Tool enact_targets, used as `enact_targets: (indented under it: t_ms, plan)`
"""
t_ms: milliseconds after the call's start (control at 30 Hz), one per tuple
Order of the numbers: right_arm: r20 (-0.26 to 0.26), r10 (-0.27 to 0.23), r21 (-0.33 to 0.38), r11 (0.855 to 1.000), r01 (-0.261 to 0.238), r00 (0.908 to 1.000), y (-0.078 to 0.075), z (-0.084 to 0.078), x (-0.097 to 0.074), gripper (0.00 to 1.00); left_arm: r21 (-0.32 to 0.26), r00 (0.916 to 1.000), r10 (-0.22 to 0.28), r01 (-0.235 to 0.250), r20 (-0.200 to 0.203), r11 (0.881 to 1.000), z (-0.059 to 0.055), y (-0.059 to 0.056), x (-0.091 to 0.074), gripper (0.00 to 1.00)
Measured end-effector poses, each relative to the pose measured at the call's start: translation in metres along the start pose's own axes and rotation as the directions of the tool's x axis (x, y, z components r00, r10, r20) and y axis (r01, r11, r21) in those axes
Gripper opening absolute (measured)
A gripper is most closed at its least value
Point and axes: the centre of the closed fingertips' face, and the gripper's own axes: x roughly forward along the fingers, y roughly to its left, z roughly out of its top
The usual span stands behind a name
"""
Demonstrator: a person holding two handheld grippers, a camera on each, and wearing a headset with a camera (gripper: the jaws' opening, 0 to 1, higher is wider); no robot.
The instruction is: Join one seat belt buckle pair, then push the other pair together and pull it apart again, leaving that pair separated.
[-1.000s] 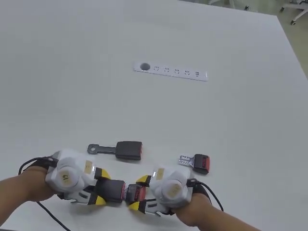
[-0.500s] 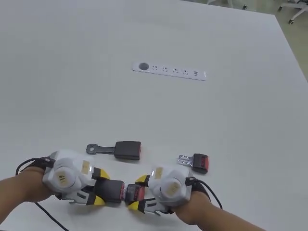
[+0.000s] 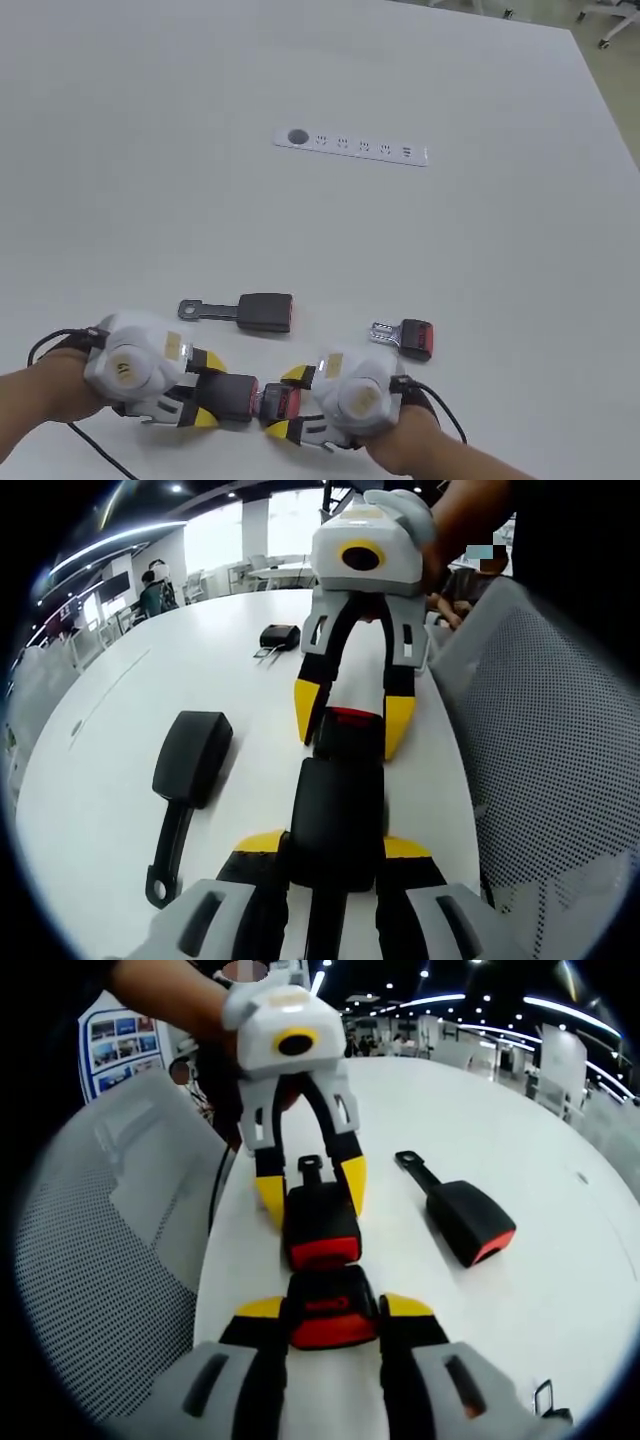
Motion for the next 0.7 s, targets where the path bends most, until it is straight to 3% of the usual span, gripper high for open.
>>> enact_targets:
  t_ms: [300, 700]
  plan:
    - [0.004, -0.011, -0.004, 1.0, 0.011, 0.9999, 0.0, 0.0003, 0.0005, 0.35, -0.021, 1.0, -0.005, 0.005, 0.006, 1.0, 0.0009, 0.0005, -0.0001, 0.34]
    - [-0.027, -0.011, -0.021, 1.0, 0.011, 0.9996, 0.0008, 0.0016, 0.0012, 0.36, 0.02, 0.9988, 0.002, -0.001, -0.05, 1.0, 0.0001, 0.0009, 0.0012, 0.35]
